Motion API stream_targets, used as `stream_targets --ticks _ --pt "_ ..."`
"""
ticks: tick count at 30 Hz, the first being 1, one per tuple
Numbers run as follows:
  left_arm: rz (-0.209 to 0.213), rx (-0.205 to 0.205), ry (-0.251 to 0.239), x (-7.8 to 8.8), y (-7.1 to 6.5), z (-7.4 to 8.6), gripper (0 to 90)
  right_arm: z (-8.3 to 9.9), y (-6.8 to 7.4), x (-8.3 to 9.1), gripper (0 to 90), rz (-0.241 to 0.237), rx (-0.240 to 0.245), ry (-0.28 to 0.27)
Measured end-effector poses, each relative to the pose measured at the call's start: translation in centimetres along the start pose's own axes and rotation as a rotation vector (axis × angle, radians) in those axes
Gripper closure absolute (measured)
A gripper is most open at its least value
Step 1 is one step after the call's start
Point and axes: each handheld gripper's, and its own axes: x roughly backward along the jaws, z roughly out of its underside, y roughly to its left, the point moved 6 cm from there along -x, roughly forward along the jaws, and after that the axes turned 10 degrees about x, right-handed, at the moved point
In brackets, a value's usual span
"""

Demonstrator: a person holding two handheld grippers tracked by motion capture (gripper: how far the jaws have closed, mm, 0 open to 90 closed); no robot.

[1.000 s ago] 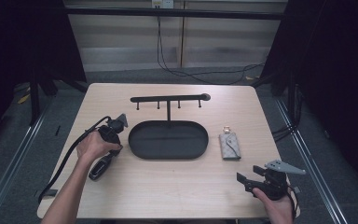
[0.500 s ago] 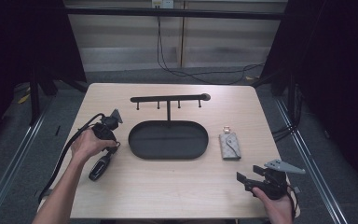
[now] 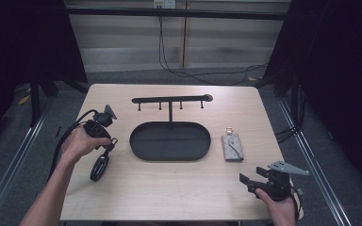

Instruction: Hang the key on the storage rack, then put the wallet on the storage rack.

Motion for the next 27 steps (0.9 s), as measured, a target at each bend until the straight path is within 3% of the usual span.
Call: stream_targets --ticks 5,13,21,27 --pt "0.020 -0.019 -0.035 1.2 -0.3 0.4 71.1 0.0 0.1 0.1 21.8 -0.002 0.001 -0.001" --pt "0.011 -0.046 -0.077 3.2 -0.6 1.0 71.1 0.0 0.0 0.0 21.8 0.000 -0.002 0.000" --pt "0.009 -0.058 -0.104 4.9 -0.7 1.3 71.2 0.0 0.0 0.0 21.8 0.001 -0.003 -0.001" --pt "0.008 -0.097 -0.106 6.0 -1.3 1.5 71.2 0.0 0.0 0.0 21.8 0.002 -0.002 0.001"
